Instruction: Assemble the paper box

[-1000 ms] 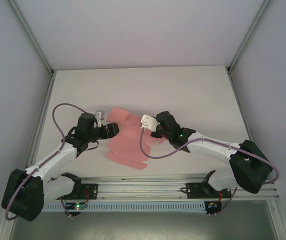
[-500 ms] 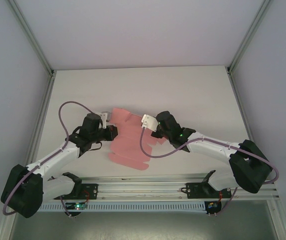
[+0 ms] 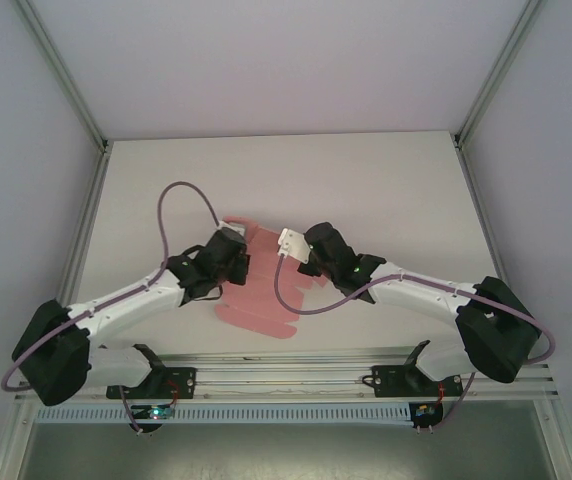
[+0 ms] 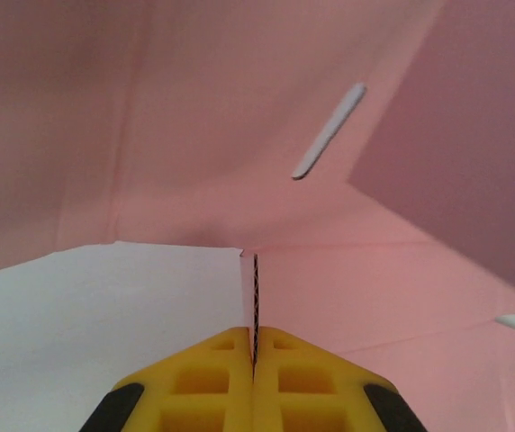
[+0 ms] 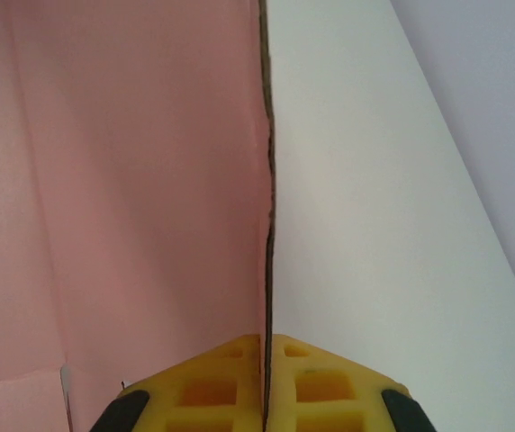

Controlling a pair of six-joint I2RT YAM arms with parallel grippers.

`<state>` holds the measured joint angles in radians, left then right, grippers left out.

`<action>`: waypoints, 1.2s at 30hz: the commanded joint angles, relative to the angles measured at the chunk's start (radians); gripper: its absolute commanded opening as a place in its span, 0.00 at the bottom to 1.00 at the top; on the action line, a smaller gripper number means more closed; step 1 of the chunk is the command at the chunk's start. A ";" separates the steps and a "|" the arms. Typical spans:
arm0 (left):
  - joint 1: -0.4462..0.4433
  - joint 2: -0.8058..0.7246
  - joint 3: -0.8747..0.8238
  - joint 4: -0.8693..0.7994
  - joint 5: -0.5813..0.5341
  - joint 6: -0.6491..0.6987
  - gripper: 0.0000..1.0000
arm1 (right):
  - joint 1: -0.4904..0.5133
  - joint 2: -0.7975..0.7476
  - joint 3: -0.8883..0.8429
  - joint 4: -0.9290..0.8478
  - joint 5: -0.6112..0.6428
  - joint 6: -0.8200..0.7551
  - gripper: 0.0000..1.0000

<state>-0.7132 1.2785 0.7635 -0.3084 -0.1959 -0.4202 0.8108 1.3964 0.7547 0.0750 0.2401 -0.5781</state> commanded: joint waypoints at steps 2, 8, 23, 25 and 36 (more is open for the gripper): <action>-0.112 0.071 0.103 0.020 -0.217 0.013 0.00 | 0.036 0.014 0.024 0.018 -0.027 0.020 0.00; -0.193 0.202 0.209 0.012 -0.296 -0.020 0.02 | 0.051 0.037 0.031 0.024 0.004 0.010 0.00; -0.186 0.105 0.125 0.010 -0.211 -0.112 0.36 | 0.042 0.016 -0.016 0.056 0.046 -0.023 0.00; -0.186 0.058 0.113 -0.040 -0.228 -0.115 0.38 | 0.034 0.015 -0.019 0.055 0.056 -0.023 0.00; -0.089 -0.264 0.025 -0.246 -0.372 -0.218 1.00 | 0.019 0.003 -0.029 0.061 0.055 -0.097 0.00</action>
<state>-0.8501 1.0657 0.8040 -0.4610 -0.4911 -0.5835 0.8398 1.4193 0.7433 0.1101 0.3042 -0.6357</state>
